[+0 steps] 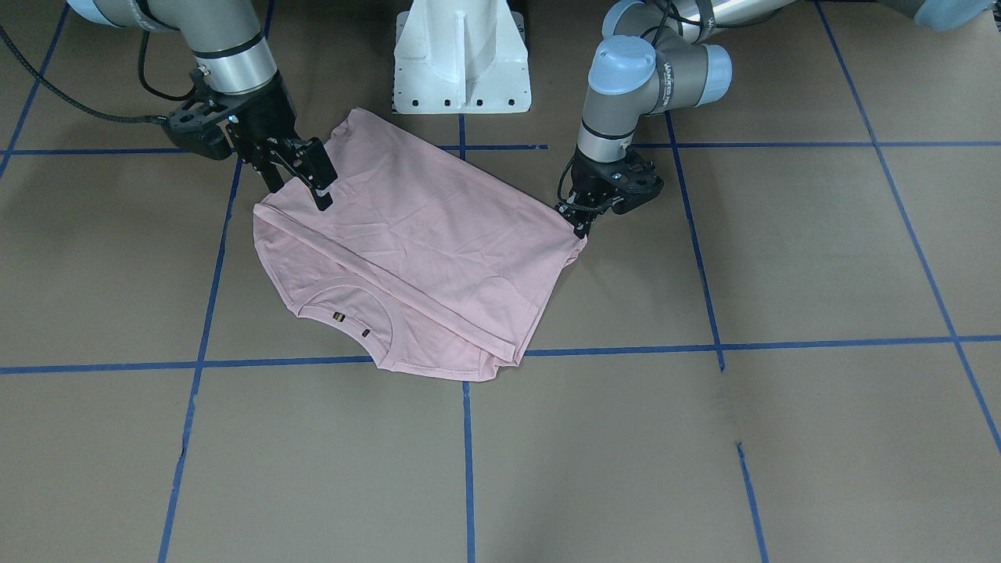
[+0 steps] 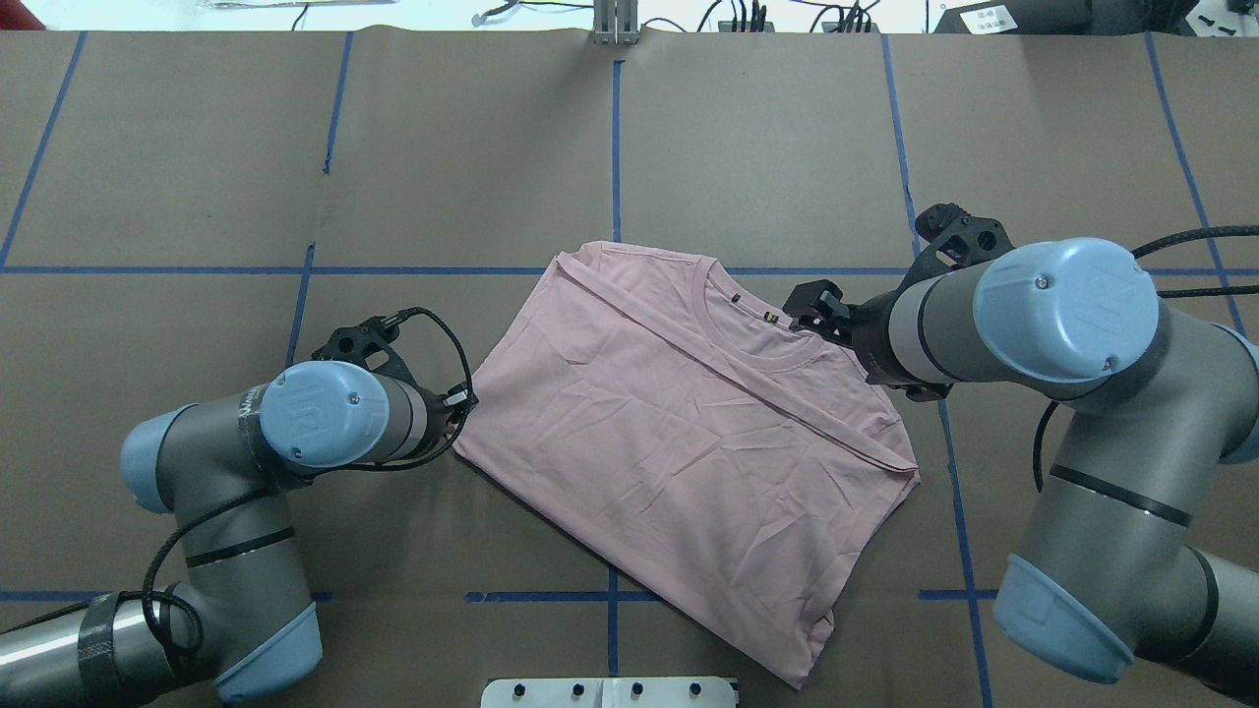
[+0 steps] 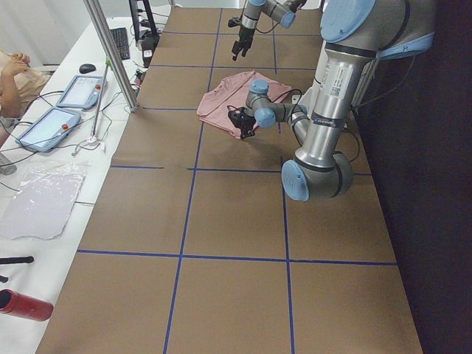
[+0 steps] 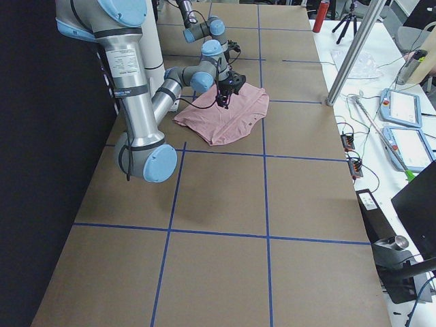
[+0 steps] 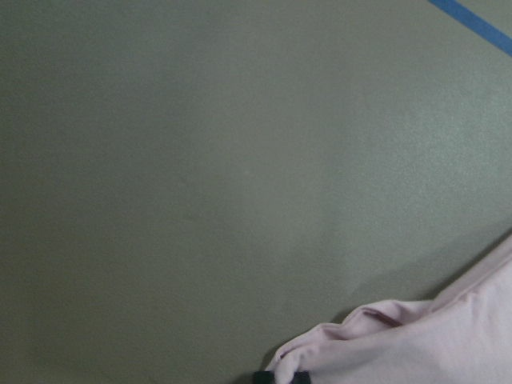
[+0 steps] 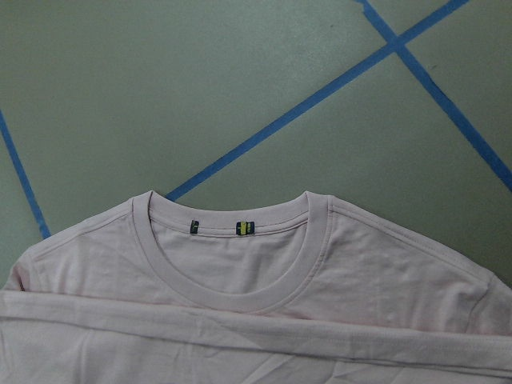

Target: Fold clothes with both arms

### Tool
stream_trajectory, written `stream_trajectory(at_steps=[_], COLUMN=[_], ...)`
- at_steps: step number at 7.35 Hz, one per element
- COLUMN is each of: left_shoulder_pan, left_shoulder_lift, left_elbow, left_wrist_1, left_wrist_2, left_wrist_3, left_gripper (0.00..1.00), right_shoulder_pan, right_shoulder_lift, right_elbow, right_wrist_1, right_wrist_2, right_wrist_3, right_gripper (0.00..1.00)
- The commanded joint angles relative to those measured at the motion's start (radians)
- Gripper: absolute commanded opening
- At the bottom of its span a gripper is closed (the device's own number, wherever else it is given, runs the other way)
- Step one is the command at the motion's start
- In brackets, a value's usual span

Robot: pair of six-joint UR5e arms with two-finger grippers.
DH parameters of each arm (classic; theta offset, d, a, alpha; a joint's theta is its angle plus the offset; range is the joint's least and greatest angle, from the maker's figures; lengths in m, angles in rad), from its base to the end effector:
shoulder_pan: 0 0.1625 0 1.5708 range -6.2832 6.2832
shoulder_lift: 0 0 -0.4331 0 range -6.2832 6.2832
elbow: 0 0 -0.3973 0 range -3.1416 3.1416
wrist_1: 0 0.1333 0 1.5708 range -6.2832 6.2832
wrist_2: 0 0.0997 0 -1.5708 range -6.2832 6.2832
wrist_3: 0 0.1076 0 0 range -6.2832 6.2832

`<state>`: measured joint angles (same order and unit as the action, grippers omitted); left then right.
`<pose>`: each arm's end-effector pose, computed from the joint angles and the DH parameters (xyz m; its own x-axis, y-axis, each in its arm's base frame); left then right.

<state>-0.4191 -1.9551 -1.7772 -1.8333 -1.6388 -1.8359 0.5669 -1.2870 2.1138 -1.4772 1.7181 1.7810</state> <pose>0.5322 -0.3750 0.3382 0.4856 -0.5025 -0.7154 0.5041 0.8295 -0.2405 -0.3885 -0.3867 0.2711 0.4093 0.5052 0.7598 -0.5297 0.8096 -0.2530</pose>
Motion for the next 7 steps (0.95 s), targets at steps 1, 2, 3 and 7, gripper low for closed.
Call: stream_trajectory(at_steps=[1, 2, 3, 7], left_shoulder_pan=[-0.059, -0.113, -0.192, -0.358], left_shoulder_lift=[-0.001, -0.01, -0.06, -0.454], left_elbow=[-0.011, 0.002, 0.04, 0.668], left_wrist_1=[0.006, 0.0, -0.01, -0.289], left_wrist_2=[-0.003, -0.003, -0.004, -0.003], left_wrist_3=[0.134, 0.239, 0.335, 0.415], left_gripper=[0.0, 0.0, 0.0, 0.0], right_shoulder_pan=[-0.001, 0.001, -0.005, -0.025], right_shoulder_lift=[0.002, 0.0, 0.003, 0.032], right_elbow=[0.0, -0.001, -0.001, -0.04], right_wrist_1=[0.0, 0.003, 0.015, 0.08], right_wrist_2=[0.0, 0.001, -0.005, -0.018], right_wrist_3=[0.0, 0.0, 0.006, 0.012], right_gripper=[1.0, 1.0, 1.0, 1.0])
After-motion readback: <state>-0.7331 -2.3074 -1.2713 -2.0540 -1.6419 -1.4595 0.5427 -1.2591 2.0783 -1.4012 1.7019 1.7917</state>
